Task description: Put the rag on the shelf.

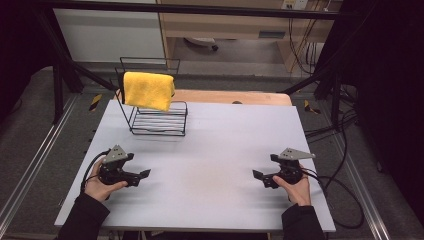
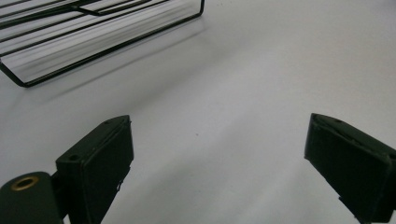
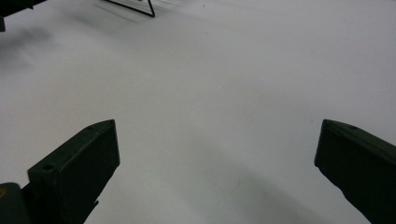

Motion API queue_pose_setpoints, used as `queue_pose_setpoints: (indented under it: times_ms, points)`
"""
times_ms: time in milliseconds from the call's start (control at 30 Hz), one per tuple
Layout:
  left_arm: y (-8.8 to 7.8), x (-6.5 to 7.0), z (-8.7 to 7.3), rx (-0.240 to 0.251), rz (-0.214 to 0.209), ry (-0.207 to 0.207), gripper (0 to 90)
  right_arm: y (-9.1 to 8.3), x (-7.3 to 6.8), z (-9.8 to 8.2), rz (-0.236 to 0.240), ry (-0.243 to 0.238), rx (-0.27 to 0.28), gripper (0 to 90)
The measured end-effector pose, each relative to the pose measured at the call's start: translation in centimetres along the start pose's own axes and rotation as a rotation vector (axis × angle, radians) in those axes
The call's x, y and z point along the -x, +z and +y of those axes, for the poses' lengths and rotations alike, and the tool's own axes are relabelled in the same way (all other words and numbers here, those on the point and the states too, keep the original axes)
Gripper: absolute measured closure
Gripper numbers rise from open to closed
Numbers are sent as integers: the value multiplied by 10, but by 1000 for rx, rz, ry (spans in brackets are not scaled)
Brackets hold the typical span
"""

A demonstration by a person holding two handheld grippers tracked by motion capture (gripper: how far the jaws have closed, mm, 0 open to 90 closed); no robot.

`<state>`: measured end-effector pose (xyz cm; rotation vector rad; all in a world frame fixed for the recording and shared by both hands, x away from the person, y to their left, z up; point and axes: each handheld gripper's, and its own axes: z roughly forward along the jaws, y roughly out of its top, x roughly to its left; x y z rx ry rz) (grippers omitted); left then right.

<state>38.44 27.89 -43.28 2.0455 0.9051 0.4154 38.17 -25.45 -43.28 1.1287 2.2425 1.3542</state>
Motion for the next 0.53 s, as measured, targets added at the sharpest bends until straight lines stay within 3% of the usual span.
queue_pose_setpoints:
  times_ms: [267, 533]
  points:
    - [1, 2, -6, -6, -2, 7, 81, -7, 5, -17, -13, 23, -20, 7]
    - [0, 2, -7, -1, -8, 7, 81, -7, 4, -19, -13, 19, -30, 6]
